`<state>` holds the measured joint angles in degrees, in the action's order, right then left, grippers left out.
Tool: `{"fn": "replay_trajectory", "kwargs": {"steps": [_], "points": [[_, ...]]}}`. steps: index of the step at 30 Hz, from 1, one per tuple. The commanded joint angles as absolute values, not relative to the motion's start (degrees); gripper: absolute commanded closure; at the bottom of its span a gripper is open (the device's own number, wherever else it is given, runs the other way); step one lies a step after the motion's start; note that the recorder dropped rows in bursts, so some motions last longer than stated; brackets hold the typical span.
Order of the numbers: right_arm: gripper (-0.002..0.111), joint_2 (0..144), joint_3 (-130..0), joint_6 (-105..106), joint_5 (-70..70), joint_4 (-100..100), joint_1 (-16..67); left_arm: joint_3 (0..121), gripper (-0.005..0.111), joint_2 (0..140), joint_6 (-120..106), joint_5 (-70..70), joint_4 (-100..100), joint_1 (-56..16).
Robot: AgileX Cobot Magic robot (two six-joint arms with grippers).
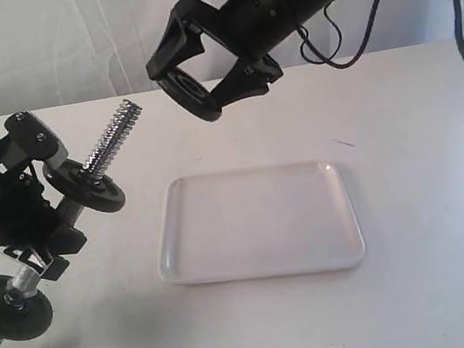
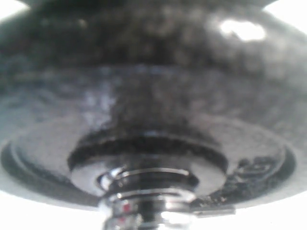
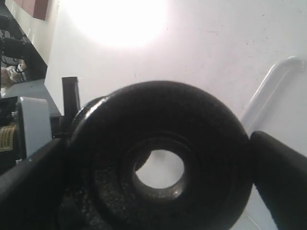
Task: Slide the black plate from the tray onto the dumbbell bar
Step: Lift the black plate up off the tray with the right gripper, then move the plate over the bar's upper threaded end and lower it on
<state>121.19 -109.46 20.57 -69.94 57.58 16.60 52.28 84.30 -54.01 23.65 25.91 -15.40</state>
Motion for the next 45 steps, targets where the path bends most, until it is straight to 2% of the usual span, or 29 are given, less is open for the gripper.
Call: {"fn": "replay_trajectory", "kwargs": {"steps": [1, 17, 24, 45], "points": [[0.108, 118.5, -110.18, 21.44, -69.96, 63.16, 16.01, 53.81, 0.107, 81.4, -53.94, 21.01, 30.54, -15.46], [0.108, 117.74, -108.56, 22.54, -69.96, 67.12, 19.64, 53.81, 0.107, 81.4, -54.73, 21.14, 31.7, -15.59], [0.108, 117.74, -108.56, 22.54, -69.96, 68.51, 21.63, 53.81, 0.107, 81.4, -60.42, 21.27, 37.99, -15.59], [0.108, 117.74, -108.56, 22.54, -69.96, 62.79, 21.75, 53.81, 0.107, 81.4, -60.42, 21.66, 38.38, -15.59]]}}
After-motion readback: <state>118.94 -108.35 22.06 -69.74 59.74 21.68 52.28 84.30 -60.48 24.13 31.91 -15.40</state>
